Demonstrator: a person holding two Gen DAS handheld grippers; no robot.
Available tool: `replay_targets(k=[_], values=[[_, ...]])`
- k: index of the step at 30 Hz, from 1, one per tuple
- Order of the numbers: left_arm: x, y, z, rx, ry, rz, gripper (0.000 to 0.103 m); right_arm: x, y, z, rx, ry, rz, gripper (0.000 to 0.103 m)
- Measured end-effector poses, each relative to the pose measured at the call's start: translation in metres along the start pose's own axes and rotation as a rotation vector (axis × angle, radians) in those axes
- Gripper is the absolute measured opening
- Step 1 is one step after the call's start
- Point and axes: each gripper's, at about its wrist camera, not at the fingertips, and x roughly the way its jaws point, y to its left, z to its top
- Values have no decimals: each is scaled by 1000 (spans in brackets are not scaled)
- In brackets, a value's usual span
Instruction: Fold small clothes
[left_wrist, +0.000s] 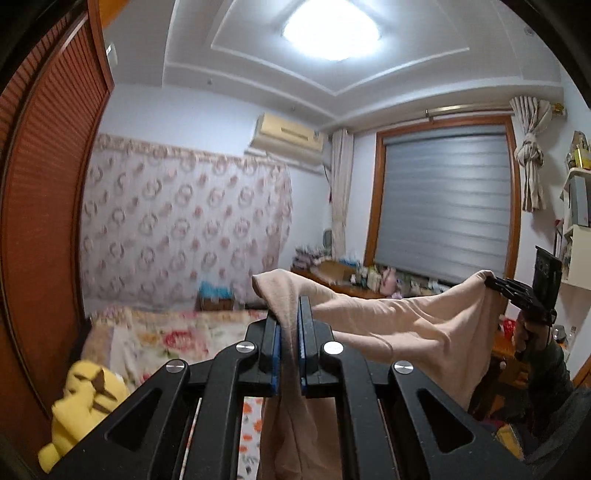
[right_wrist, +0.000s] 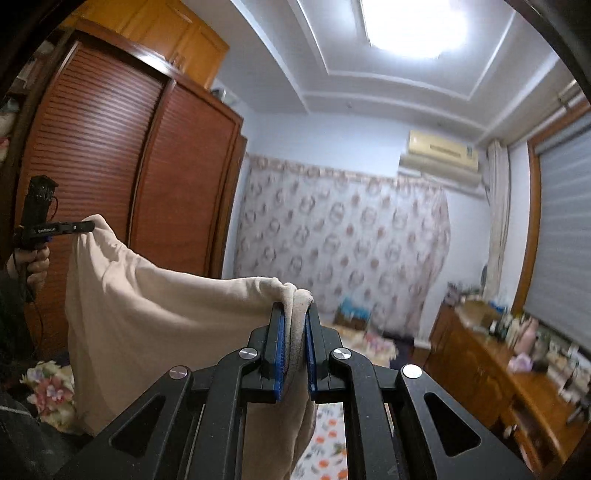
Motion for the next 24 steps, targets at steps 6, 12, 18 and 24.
replay_targets(k=[6,12,18,24], values=[[33,21,9,33,0,99,8,24,-11,22,-48,1,-41,10],[132,71,-29,47,115,214,8,138,-15,9,-48,156,-67,10],[233,130,-104,10,275,286,8,267,-17,-50,-36,325,-53,10],[306,163,-170,-38,431,300,8,356,-19,-83,-10,459,-15,10]])
